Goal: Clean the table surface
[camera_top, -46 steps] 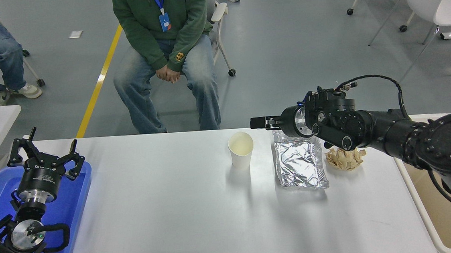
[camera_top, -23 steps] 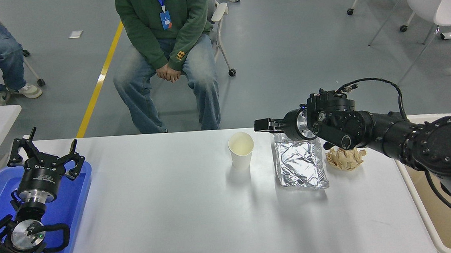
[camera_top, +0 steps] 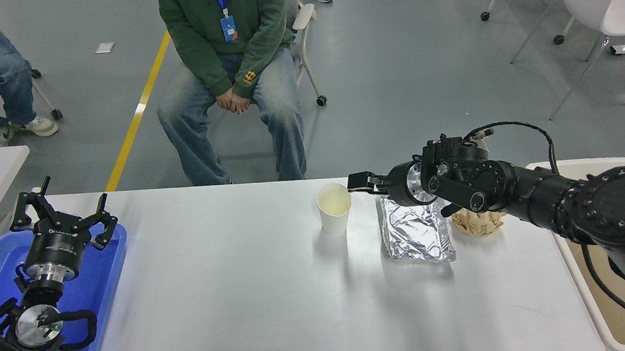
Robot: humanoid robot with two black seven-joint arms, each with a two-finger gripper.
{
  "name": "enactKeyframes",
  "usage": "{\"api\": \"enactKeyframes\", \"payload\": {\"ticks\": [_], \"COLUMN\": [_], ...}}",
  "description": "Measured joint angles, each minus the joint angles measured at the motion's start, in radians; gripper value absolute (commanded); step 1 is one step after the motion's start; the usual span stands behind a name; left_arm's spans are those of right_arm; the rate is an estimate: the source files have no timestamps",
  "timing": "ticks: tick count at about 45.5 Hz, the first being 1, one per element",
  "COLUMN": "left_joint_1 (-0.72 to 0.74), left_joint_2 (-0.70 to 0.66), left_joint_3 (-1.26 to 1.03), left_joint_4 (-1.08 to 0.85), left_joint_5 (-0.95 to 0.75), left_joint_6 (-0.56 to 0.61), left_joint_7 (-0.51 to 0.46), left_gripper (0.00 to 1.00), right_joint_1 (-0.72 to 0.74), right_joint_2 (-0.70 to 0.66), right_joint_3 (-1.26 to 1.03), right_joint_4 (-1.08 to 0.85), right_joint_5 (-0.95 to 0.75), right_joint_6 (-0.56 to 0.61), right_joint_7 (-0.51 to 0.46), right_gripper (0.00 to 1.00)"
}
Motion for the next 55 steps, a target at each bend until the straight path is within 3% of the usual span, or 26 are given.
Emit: {"api": "enactKeyframes", "payload": {"ticks": [27, 55], "left_joint_1": [0.0, 0.0], "left_joint_2": [0.0, 0.0], "left_joint_3": [0.0, 0.0], "left_joint_4": [0.0, 0.0], "left_joint_5": [0.0, 0.0], "left_joint_6": [0.0, 0.0], "left_joint_7": [0.0, 0.0], "left_gripper": [1.0, 1.0], "right_joint_1": [-0.058, -0.103], "right_joint_2": [0.0, 0.0], "right_joint_3": [0.055, 0.141], "right_joint_4": [0.041, 0.068], "right_joint_5": [0.01, 0.011], "right_joint_6": [-0.077, -0.152], "right_joint_7": [-0.014, -0.014], "right_gripper": [0.99, 0.91]}}
